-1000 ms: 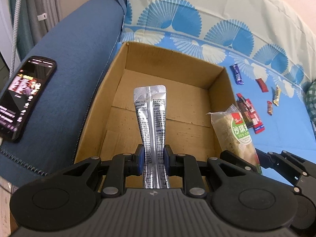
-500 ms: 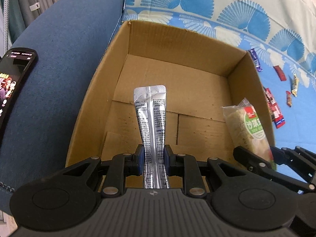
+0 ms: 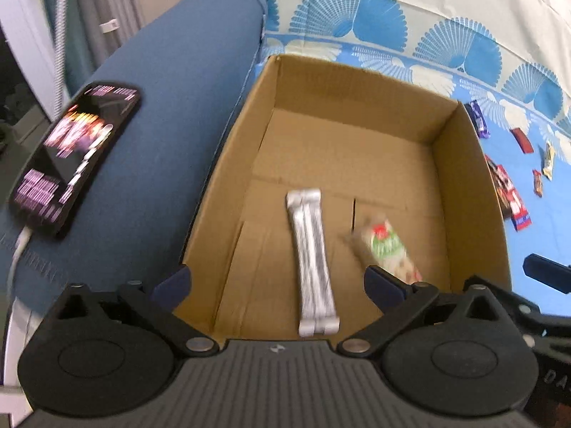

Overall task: Organize snacks
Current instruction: 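Open the left tool over the box while the right tool releases the peanut pack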

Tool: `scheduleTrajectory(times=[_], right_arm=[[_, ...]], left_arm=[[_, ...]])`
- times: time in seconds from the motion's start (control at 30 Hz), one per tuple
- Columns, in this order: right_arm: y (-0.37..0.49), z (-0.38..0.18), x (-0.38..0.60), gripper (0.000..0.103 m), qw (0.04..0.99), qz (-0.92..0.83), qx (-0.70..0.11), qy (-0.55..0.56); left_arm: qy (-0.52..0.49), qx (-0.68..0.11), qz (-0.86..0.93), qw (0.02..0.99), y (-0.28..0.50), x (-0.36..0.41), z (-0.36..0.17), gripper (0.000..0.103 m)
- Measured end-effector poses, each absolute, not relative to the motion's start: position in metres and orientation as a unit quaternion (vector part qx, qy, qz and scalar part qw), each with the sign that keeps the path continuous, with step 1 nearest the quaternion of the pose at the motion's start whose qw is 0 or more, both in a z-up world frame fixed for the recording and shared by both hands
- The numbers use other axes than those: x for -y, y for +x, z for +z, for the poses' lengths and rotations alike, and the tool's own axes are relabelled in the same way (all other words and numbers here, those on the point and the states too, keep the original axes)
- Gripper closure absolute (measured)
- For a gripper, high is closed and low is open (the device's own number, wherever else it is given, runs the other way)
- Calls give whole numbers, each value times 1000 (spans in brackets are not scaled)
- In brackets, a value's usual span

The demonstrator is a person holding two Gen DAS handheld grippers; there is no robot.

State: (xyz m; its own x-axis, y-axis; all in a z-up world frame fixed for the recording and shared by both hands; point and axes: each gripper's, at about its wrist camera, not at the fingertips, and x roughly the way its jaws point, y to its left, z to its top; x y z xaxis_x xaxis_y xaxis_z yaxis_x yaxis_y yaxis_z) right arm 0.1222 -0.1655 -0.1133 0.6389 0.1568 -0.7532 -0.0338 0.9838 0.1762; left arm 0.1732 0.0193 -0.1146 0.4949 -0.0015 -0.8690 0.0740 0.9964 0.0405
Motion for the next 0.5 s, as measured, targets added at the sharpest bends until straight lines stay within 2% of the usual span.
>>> scheduleTrajectory(times=[0.27,0.5], right_arm=[[40,-80,143,10,919,59,-388,42],[-11,-59,140,7,934,70,-350,14]], left_arm=[[38,-476,-3,879,84,-21,-87,0],[42,-450,-7,892,44,-13,-69,0]])
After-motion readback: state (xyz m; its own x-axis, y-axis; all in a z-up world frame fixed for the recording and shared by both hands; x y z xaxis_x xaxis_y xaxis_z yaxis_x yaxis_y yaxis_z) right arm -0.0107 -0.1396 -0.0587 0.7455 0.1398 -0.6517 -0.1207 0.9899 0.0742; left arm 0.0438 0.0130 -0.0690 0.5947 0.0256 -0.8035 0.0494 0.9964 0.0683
